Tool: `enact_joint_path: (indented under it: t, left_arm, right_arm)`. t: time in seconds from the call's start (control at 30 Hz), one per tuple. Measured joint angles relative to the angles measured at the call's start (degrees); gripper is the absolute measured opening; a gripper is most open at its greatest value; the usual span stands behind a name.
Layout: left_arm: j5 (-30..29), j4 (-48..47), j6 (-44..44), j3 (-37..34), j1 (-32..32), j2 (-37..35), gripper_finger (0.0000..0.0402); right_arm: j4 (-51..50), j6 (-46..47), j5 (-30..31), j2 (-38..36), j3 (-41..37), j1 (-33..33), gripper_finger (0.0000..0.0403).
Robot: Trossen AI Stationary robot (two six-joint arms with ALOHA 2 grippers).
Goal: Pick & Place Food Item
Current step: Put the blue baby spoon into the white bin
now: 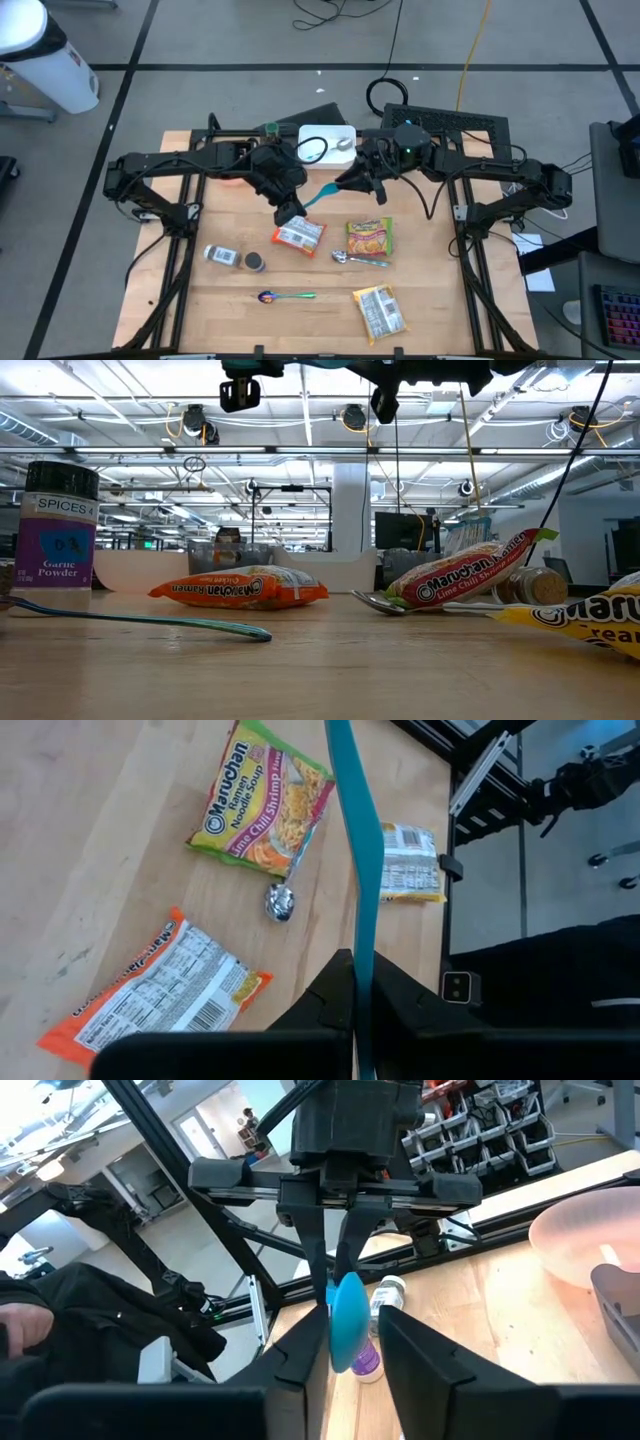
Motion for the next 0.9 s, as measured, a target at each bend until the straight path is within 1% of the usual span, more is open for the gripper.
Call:
enact_joint_path:
  t: [0.2, 0.33, 0.53, 0.67, 0.8, 0.9]
  left_arm:
    - [0.0, 0.39, -0.65, 0.0, 0.0, 0.0, 0.0014]
    - [0.19, 1.65, -1.39, -0.04, 0.0, 0.0, 0.0015]
    - [1.62, 6.12, -0.71, -0.07, -0.11, 0.0, 0.0066]
    - [1.17, 9.59, -0.48, -0.04, 0.42, 0.0, 0.01]
    - [1.17, 12.04, -0.98, -0.04, 1.91, 0.0, 0.0136]
    - [2.5, 13.65, -0.08, -0.04, 3.92, 0.0, 0.0161]
  right_arm:
    - [-0.13, -1.02, 0.49, 0.0, -0.04, -0.03, 0.0015]
    - [-0.17, -1.27, 1.6, -0.07, -0.04, -0.04, 0.001]
    - [-0.17, -1.25, 2.54, -0.02, -0.07, -0.09, 0.0003]
    - [-0.33, -1.07, 2.34, 0.04, -0.09, -0.04, 0.0001]
    - [-0.33, -0.72, 3.37, 0.02, -0.11, 0.28, 0.0]
    - [-0.31, 0.32, 3.39, 0.02, -0.11, 0.37, 0.0]
